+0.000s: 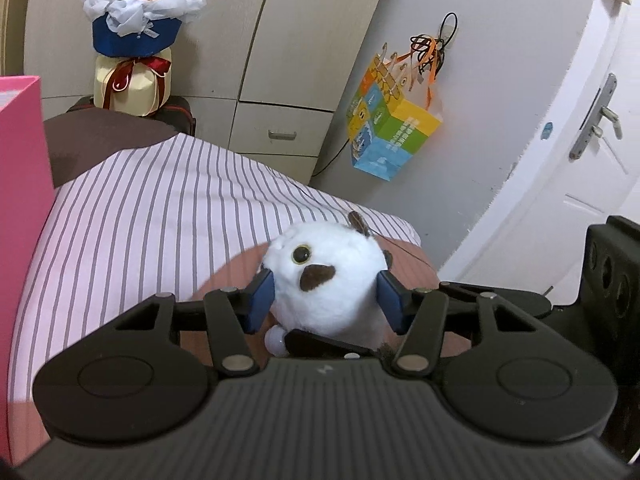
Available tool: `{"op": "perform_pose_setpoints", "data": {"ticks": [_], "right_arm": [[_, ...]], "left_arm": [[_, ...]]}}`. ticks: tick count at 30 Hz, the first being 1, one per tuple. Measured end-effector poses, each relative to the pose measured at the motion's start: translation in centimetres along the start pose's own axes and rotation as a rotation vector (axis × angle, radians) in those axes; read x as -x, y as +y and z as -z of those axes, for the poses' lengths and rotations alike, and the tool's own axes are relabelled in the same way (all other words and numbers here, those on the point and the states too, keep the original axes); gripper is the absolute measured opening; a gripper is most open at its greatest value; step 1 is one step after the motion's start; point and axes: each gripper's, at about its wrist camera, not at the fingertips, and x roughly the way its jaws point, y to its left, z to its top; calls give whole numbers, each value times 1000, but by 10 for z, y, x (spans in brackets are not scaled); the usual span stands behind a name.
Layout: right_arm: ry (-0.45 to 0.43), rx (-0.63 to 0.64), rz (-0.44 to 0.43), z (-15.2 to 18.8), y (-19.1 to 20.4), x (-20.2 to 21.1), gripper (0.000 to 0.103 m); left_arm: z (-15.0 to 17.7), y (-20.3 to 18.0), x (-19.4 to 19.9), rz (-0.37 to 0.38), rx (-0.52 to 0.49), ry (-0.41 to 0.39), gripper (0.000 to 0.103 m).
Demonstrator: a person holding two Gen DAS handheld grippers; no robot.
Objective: Organize soft objects
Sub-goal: 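Lift and carry the white plush toy over the pink box with the left tool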
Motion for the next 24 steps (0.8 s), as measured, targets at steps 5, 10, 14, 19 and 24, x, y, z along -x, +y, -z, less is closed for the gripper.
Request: {"op": "perform_pose_setpoints", "data": {"ticks": [5, 10, 14, 19, 24], "right_arm": [[-7, -19, 4, 11, 16, 20, 66], [-25, -42, 25, 29, 40, 40, 66], [-29, -75, 42, 44, 57, 51, 66], [-37, -118, 43, 59, 75, 65, 66], [-45, -147, 52, 75, 97, 76, 66]], "left_arm": [[14, -9, 24, -3, -9, -14, 55], [29, -13, 46, 12, -13, 3, 55], [42, -16, 62, 17, -29, 21, 55], [58, -19, 85, 24, -51, 25, 55], [70, -18, 106, 40, -75, 39, 56]]}}
